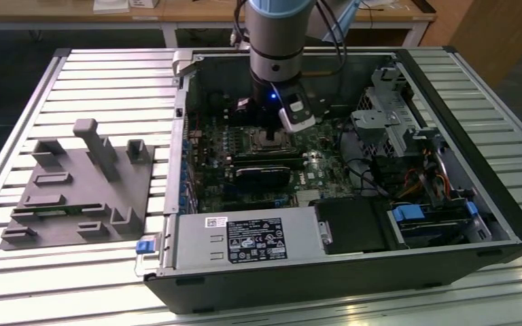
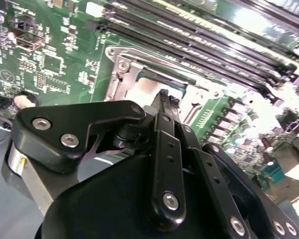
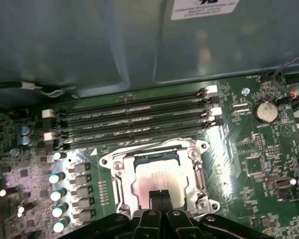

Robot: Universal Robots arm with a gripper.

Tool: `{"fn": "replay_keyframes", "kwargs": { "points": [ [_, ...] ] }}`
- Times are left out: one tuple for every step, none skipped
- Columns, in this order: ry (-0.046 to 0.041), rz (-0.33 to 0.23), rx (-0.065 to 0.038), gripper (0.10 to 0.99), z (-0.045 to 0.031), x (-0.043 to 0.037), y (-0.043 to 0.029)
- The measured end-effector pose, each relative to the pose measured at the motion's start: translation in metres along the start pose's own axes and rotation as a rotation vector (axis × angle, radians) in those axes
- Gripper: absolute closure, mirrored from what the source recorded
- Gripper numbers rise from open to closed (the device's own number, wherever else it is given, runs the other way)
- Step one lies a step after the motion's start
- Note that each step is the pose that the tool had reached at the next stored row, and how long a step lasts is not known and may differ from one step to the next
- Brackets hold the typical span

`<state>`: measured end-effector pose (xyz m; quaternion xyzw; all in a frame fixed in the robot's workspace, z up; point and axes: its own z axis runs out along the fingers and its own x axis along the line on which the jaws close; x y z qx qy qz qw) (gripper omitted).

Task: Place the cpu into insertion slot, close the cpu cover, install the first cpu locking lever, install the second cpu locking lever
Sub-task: 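Install the second cpu locking lever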

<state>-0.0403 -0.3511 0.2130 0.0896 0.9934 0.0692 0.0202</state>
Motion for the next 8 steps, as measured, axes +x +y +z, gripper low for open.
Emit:
{"fn": "replay_keyframes", "kwargs": {
  "points": [
    [0.0,0.0,0.0,0.98,0.0001,-0.0007,0.0008],
    [0.0,0.0,0.0,0.98,0.0002,-0.0008,0.0014],
    [0.0,0.0,0.0,0.98,0.0003,-0.0009,0.0017],
    [0.0,0.0,0.0,0.98,0.0002,-0.0009,0.0017],
    [0.0,0.0,0.0,0.98,0.0003,-0.001,0.0018],
    [0.0,0.0,0.0,0.98,0.0003,-0.0011,0.0018],
    [0.0,0.0,0.0,0.98,0.0003,-0.0011,0.0018],
    [0.0,0.0,0.0,0.98,0.0003,-0.0011,0.0018]
  ]
}}
